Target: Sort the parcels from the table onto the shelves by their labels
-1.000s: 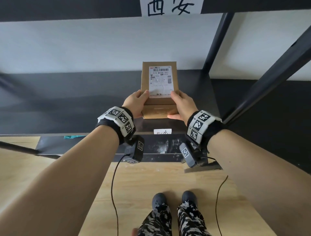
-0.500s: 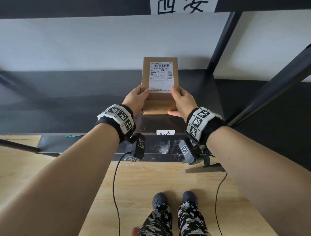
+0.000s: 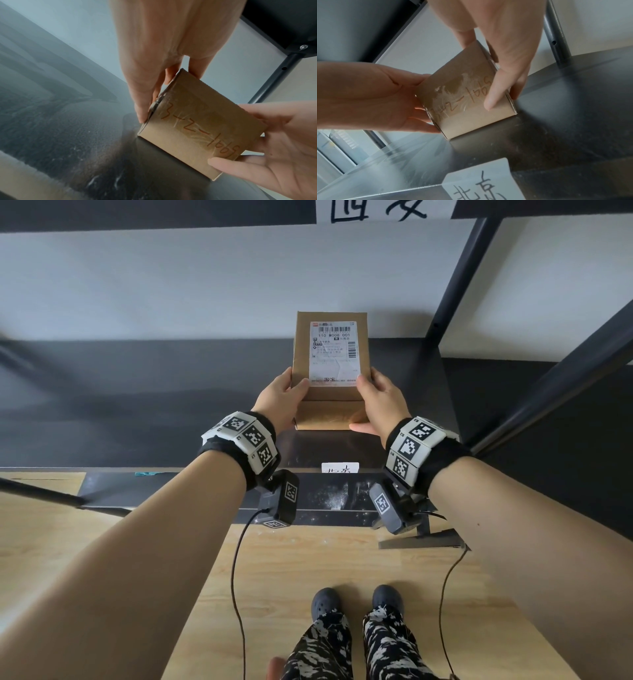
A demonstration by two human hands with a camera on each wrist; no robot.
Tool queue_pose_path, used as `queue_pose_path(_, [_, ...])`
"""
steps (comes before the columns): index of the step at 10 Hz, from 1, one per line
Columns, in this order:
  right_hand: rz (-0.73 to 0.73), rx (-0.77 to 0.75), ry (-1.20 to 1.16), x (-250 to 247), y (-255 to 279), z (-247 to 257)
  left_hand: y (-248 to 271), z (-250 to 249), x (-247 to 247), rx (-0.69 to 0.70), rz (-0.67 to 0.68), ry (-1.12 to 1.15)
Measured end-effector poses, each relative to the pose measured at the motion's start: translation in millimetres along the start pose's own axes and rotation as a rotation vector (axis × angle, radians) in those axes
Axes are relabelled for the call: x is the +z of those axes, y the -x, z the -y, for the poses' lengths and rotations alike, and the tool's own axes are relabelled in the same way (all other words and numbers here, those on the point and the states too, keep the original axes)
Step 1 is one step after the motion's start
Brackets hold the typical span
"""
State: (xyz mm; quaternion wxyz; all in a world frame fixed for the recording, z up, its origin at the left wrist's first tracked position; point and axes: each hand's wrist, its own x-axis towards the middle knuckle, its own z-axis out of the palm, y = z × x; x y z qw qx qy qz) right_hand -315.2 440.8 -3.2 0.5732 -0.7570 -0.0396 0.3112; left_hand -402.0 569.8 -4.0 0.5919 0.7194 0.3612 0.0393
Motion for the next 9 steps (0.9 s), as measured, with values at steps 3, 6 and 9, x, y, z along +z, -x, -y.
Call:
queue_pose_path(3, [-0.016, -0.011, 0.038, -2.5, -1.1, -3.1, -2.1, 1.5, 3.9, 0.01, 0.008, 0.0])
queue_pose_path(6, [0.005, -0.001, 0.106, -4.6, 1.5, -0.1, -2.0, -2.0, 4.6, -0.028, 0.004, -0.012])
queue_pose_path(9, [-0.141, 0.049, 0.102, -15.3, 16.3, -3.8, 12.7, 13.1, 4.1, 0.002, -0.136, -0.041])
